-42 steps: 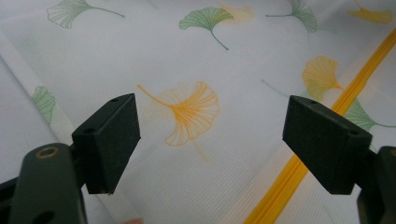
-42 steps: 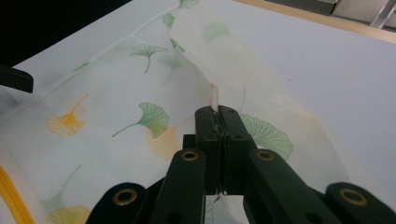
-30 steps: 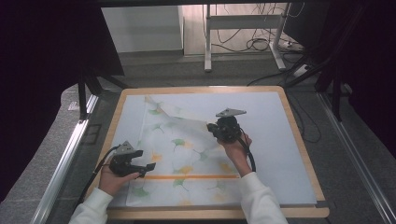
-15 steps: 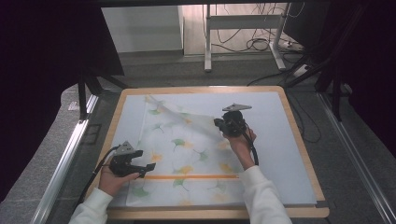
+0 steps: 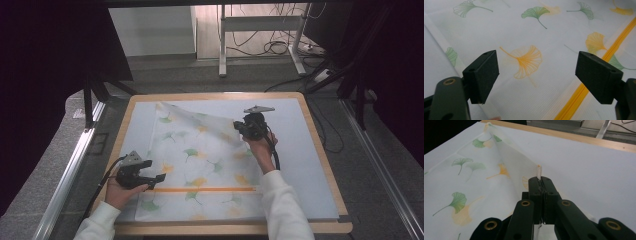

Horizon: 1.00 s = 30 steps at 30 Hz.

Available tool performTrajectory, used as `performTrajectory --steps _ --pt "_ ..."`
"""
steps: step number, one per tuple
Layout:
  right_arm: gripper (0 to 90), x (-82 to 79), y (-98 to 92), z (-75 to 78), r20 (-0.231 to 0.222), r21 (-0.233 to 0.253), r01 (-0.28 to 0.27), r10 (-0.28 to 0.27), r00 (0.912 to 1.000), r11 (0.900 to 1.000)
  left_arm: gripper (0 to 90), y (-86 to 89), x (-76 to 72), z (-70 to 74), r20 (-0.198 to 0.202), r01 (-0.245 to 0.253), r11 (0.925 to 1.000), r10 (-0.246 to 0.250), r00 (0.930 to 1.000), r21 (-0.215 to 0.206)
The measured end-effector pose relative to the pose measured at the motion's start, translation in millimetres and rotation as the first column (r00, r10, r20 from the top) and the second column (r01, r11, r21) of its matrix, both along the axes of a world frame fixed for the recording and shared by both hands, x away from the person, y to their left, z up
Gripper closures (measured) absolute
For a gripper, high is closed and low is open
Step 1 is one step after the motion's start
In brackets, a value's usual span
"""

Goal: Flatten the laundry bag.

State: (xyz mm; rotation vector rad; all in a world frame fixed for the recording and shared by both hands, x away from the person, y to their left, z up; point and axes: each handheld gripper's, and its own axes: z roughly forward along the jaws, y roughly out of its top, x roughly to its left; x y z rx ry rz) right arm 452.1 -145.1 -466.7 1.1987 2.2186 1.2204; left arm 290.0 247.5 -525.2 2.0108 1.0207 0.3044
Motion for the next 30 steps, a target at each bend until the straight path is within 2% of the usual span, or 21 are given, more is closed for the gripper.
performTrajectory --steps 9,14,17,19,20,21,22,23,25,28,30 --pt "87.1 19.1 0.5 4.6 0.022 -0.011 0.025 -0.024 0.9995 1.0 18.7 0.6 -0.3 -0.2 -0.001 0.009 0.9999 -0.009 1.0 -0.005" --pt "87.0 31.5 3.7 6.3 0.014 -0.02 0.038 -0.038 0.9992 0.999 18.7 1.5 -0.5 0.2 -0.002 0.004 0.9999 -0.004 1.0 -0.013" --pt "86.6 44.9 4.4 9.0 0.009 -0.041 0.068 -0.067 0.9977 0.997 18.7 1.1 -0.3 -0.1 -0.002 0.004 0.9999 -0.004 1.0 -0.011" --pt "86.3 48.1 3.8 9.5 0.009 -0.051 0.083 -0.083 0.9965 0.995 18.7 1.0 -0.5 -0.1 -0.002 0.003 0.9999 -0.003 1.0 -0.012" --pt "83.3 54.2 1.4 9.9 0.014 -0.063 0.107 -0.106 0.9943 0.992 18.8 1.4 -0.4 0.0 -0.001 0.003 0.9999 -0.003 1.0 -0.012" --pt "83.3 54.2 1.4 9.9 0.014 -0.063 0.107 -0.106 0.9943 0.992 18.8 1.4 -0.4 0.0 -0.001 0.003 0.9999 -0.003 1.0 -0.012" --pt "77.1 55.9 0.4 10.0 0.018 -0.064 0.119 -0.118 0.9928 0.991 18.8 1.6 -0.3 -0.1 -0.002 0.003 0.9999 -0.003 1.0 -0.014" --pt "65.5 58.4 -2.5 10.9 0.03 -0.075 0.171 -0.17 0.9851 0.982 18.8 2.0 -0.1 -0.2 -0.003 0.003 0.9999 -0.003 1.0 -0.015" --pt "56.3 56.2 -5.3 13.3 0.049 -0.064 0.206 -0.203 0.978 0.977 18.8 2.4 0.3 -0.4 -0.004 0.003 0.9999 -0.003 1.0 -0.016" --pt "52.1 50.2 -6.8 16.9 0.076 -0.059 0.22 -0.215 0.9736 0.974 18.8 2.6 0.8 -0.6 -0.004 0.004 0.9999 -0.004 1.0 -0.015" --pt "49.6 38.0 -8.9 22.0 0.094 -0.053 0.208 -0.203 0.9747 0.977 18.8 2.5 0.4 -0.4 -0.004 0.002 0.9998 -0.002 1.0 -0.018"
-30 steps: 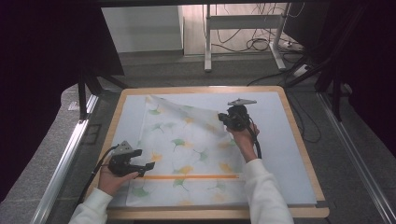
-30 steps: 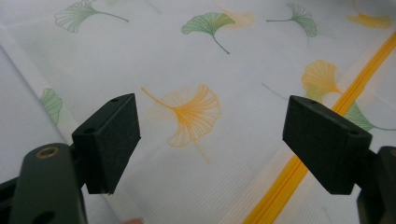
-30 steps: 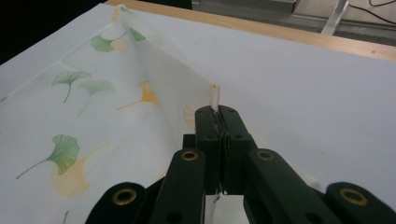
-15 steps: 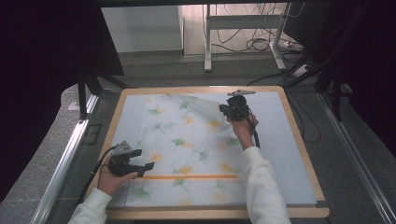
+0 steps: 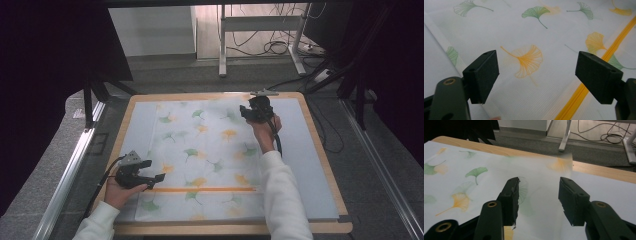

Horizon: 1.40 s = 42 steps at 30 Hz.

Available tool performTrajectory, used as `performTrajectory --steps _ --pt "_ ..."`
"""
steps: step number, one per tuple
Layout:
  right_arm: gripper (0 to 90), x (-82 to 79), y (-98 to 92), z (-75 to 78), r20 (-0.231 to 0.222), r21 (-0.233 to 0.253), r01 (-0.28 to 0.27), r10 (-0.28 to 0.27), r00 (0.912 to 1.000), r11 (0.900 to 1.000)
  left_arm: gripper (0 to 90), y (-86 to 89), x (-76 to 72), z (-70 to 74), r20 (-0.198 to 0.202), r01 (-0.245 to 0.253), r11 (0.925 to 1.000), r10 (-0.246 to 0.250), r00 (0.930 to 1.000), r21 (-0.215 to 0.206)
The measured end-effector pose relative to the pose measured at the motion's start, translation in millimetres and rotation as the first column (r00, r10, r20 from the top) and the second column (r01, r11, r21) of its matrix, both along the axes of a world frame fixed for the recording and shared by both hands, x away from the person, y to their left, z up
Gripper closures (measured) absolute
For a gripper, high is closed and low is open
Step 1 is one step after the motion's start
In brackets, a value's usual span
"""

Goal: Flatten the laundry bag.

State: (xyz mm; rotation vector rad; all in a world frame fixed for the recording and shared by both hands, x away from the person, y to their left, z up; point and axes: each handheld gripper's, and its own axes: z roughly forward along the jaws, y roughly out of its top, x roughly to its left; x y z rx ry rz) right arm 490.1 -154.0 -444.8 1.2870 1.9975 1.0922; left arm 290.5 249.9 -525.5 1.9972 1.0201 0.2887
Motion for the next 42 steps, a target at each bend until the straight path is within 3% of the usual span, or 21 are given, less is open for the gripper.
performTrajectory --steps 4,6,9,11,15,17,24,31,33,37,42 --pt "49.5 -11.3 -2.1 1.6 -0.007 0.02 -0.038 0.038 0.9992 0.999 18.8 0.2 -0.5 0.6 0.002 -0.003 1.0 0.003 1.0 -0.001" --pt "49.1 -27.5 -3.0 0.2 -0.025 0.034 -0.098 0.099 0.9948 0.995 18.8 0.3 -0.3 0.8 0.004 -0.004 1.0 0.004 1.0 -0.004" --pt "49.0 -37.8 -3.9 -0.9 -0.03 0.049 -0.131 0.133 0.9907 0.99 18.8 0.4 0.0 0.9 0.003 -0.005 1.0 0.005 1.0 -0.004" --pt "48.0 -57.4 -6.9 -2.7 -0.049 0.066 -0.189 0.193 0.98 0.98 18.9 0.1 0.1 0.9 0.004 -0.004 1.0 0.004 1.0 -0.004" --pt "47.2 -74.2 -10.4 -5.2 -0.072 0.077 -0.227 0.232 0.9701 0.971 19.3 -0.7 0.4 0.7 0.006 -0.001 1.0 0.001 1.0 -0.001" --pt "47.3 -93.2 -15.2 -8.9 -0.087 0.093 -0.258 0.266 0.96 0.962 19.3 -1.4 0.9 1.0 0.007 0.0 1.0 0.0 1.0 -0.001" --pt "53.3 -129.6 -24.6 -12.8 -0.109 0.09 -0.303 0.312 0.9438 0.949 19.3 -1.9 1.9 1.4 0.006 0.005 1.0 -0.005 1.0 -0.004" --pt "71.2 -170.1 -41.9 -28.2 -0.15 0.071 -0.327 0.334 0.9305 0.942 19.3 -3.1 2.4 0.9 0.006 0.015 0.9999 -0.015 0.9999 -0.006" --pt "74.1 -174.3 -44.5 -29.8 -0.156 0.072 -0.325 0.333 0.93 0.943 19.3 -3.9 1.8 1.0 0.007 0.02 0.9998 -0.02 0.9998 -0.005" --pt "83.9 -200.6 -58.6 -41.6 -0.187 0.075 -0.313 0.322 0.9282 0.947 19.2 -6.3 1.4 2.1 0.01 0.029 0.9996 -0.028 0.9995 -0.005" --pt "88.8 -218.6 -66.5 -44.7 -0.199 0.083 -0.303 0.314 0.9285 0.949 19.2 -8.3 0.4 2.6 0.013 0.031 0.9995 -0.031 0.9994 0.0"
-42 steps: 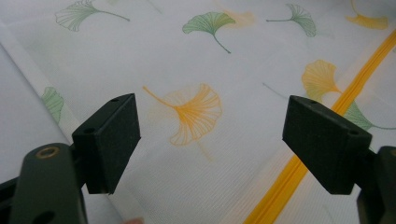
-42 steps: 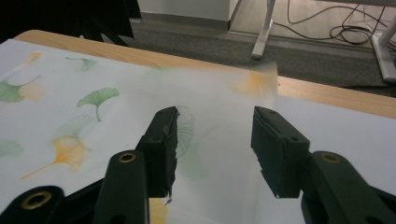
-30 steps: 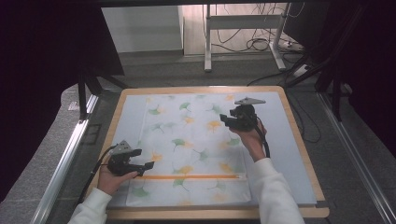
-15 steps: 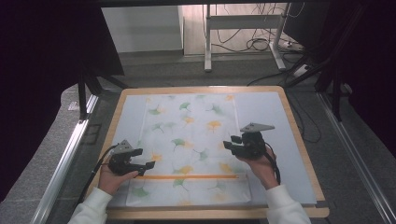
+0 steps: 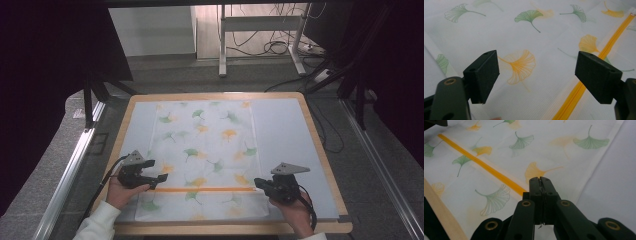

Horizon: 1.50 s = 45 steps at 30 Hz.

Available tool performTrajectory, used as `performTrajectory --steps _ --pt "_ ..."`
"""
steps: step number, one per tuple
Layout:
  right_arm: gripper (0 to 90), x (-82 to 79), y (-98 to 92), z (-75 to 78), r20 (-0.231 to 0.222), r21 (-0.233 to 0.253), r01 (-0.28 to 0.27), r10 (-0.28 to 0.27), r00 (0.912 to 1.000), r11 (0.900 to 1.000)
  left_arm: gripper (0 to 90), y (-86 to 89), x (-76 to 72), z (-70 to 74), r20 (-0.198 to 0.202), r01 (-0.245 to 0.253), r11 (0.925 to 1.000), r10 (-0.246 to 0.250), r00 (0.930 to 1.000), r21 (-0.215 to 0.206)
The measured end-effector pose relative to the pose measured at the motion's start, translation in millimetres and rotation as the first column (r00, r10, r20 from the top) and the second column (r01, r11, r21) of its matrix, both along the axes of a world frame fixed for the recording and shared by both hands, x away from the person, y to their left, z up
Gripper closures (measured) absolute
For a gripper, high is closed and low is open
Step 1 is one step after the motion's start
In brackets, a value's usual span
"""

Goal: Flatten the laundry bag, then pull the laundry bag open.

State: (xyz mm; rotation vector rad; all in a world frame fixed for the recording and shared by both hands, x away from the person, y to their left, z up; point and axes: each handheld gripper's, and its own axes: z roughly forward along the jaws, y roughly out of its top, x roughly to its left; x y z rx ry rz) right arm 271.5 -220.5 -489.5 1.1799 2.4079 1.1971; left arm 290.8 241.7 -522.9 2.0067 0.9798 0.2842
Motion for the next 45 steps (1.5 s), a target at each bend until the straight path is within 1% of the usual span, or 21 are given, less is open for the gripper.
performTrajectory --steps 1,4,7,8,9,14,17,25,26,27,31,32,35,36,37,38,39,41,42,44,45 --pt "88.9 -3.6 -1.4 -0.5 0.006 0.0 0.004 -0.004 1.0 1.0 19.2 -0.2 -0.2 0.1 0.0 0.0 1.0 0.0 1.0 0.0" --pt "89.0 -11.4 -2.8 -2.5 0.002 0.004 0.01 -0.01 1.0 1.0 19.2 -1.8 -1.3 1.3 0.004 0.001 1.0 -0.001 1.0 0.002" --pt "89.0 -17.0 -2.8 -4.4 -0.007 -0.004 0.007 -0.007 1.0 1.0 19.2 -3.4 -2.3 2.2 0.008 0.004 1.0 -0.004 1.0 0.006" --pt "89.0 -18.8 -2.5 -5.2 -0.008 -0.005 0.003 -0.003 1.0 1.0 19.2 -4.6 -3.6 3.4 0.007 0.009 0.9999 -0.009 0.9999 -0.006" --pt "89.0 -19.8 -2.2 -5.6 -0.01 -0.008 0.002 -0.002 1.0 1.0 19.2 -4.7 -4.1 3.9 0.01 0.009 0.9999 -0.009 0.9999 -0.006" --pt "89.0 -20.6 0.5 -6.6 -0.009 -0.021 -0.007 0.007 0.9999 1.0 19.4 -6.2 -6.6 5.5 0.014 0.01 0.9999 -0.01 0.9998 -0.008" --pt "89.0 -20.1 2.1 -6.7 -0.007 -0.032 -0.012 0.012 0.9999 0.999 20.0 -8.2 -8.7 6.5 0.018 0.02 0.9998 -0.02 0.9996 -0.003" --pt "89.0 -18.4 0.8 -8.2 -0.007 -0.043 -0.003 0.003 1.0 0.999 20.7 -15.3 -11.5 8.7 0.022 0.044 0.999 -0.044 0.9988 0.003" --pt "89.0 -18.7 0.5 -8.1 -0.005 -0.046 0.0 0.0 1.0 0.999 20.7 -19.0 -12.9 9.9 0.028 0.053 0.9985 -0.053 0.9982 0.01" --pt "89.0 -18.8 0.7 -8.2 -0.006 -0.043 -0.001 0.001 1.0 0.999 20.7 -21.3 -13.7 10.2 0.026 0.061 0.9981 -0.061 0.9978 0.006" --pt "89.0 -19.2 2.8 -8.5 -0.013 -0.048 -0.012 0.011 0.9999 0.999 20.7 -25.7 -14.8 10.4 0.024 0.07 0.9974 -0.071 0.9972 0.015" --pt "89.1 -19.9 4.8 -8.9 -0.014 -0.056 -0.021 0.02 0.9997 0.998 21.1 -28.6 -16.4 11.3 0.022 0.075 0.9971 -0.075 0.9969 0.007" --pt "89.1 -21.5 6.2 -8.3 -0.008 -0.057 -0.028 0.028 0.9996 0.998 21.6 -32.3 -18.5 12.9 0.027 0.082 0.9965 -0.083 0.9962 0.011" --pt "89.0 -24.6 7.5 -7.7 -0.006 -0.057 -0.031 0.031 0.9995 0.998 21.8 -36.8 -20.4 14.2 0.032 0.093 0.9956 -0.093 0.9951 0.015" --pt "89.0 -24.6 7.5 -7.7 -0.006 -0.057 -0.031 0.031 0.9995 0.998 22.0 -36.8 -20.4 14.2 0.032 0.093 0.9956 -0.093 0.9951 0.015" --pt "89.1 -26.3 8.5 -7.2 -0.003 -0.056 -0.037 0.037 0.9993 0.998 22.1 -43.5 -21.5 15.0 0.033 0.104 0.9945 -0.104 0.994 0.016" --pt "89.1 -26.3 8.5 -7.2 -0.003 -0.056 -0.037 0.037 0.9993 0.998 22.3 -43.5 -21.5 15.0 0.033 0.104 0.9945 -0.104 0.994 0.016" --pt "89.1 -27.1 9.7 -7.6 -0.012 -0.046 -0.04 0.039 0.9992 0.998 22.4 -49.5 -21.0 14.5 0.025 0.117 0.993 -0.118 0.9927 0.016" --pt "89.0 -26.9 10.5 -8.8 -0.02 -0.042 -0.042 0.042 0.9989 0.998 22.4 -52.8 -20.8 13.8 0.023 0.124 0.992 -0.125 0.9919 0.024" --pt "89.0 -26.6 12.7 -11.0 -0.029 -0.046 -0.039 0.038 0.9989 0.998 22.4 -61.3 -20.8 12.9 0.018 0.144 0.9889 -0.145 0.9893 0.036" --pt "89.0 -26.6 12.7 -11.0 -0.029 -0.046 -0.039 0.038 0.9989 0.998 22.5 -61.3 -20.8 12.9 0.018 0.144 0.9889 -0.145 0.9893 0.036"
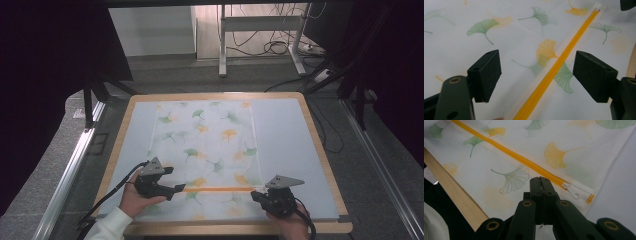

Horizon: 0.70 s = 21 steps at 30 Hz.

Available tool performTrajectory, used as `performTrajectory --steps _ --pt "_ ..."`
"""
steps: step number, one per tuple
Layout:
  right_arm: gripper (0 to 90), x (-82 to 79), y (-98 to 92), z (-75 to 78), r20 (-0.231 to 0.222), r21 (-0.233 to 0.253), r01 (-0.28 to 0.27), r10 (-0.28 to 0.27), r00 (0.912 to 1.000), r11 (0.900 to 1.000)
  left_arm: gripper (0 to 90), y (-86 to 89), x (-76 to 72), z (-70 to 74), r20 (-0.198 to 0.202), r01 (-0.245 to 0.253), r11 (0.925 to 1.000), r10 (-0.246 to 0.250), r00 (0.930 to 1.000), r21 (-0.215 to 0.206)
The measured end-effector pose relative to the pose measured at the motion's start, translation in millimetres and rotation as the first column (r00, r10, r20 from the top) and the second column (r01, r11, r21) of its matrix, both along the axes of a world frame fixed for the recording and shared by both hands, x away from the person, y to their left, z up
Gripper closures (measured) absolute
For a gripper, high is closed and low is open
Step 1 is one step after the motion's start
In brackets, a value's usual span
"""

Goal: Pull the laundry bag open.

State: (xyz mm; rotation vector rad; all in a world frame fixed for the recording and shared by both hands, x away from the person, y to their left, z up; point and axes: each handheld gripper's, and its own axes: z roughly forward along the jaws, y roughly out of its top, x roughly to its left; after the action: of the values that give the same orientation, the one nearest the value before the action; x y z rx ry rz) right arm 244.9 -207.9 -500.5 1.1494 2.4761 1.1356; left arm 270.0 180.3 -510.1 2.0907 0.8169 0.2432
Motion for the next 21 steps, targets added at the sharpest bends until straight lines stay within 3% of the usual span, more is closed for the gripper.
performTrajectory --steps 8,21 --pt "89.0 -1.3 -1.2 -1.1 -0.007 -0.013 0.004 -0.004 1.0 1.0 23.1 -14.3 2.1 -0.6 0.0 0.028 0.9995 -0.028 0.9996 0.015" --pt "89.0 -5.9 -2.0 -8.0 -0.055 -0.033 0.005 -0.007 0.9985 0.999 23.9 -40.5 9.0 -3.2 -0.012 0.076 0.9969 -0.076 0.997 0.02"
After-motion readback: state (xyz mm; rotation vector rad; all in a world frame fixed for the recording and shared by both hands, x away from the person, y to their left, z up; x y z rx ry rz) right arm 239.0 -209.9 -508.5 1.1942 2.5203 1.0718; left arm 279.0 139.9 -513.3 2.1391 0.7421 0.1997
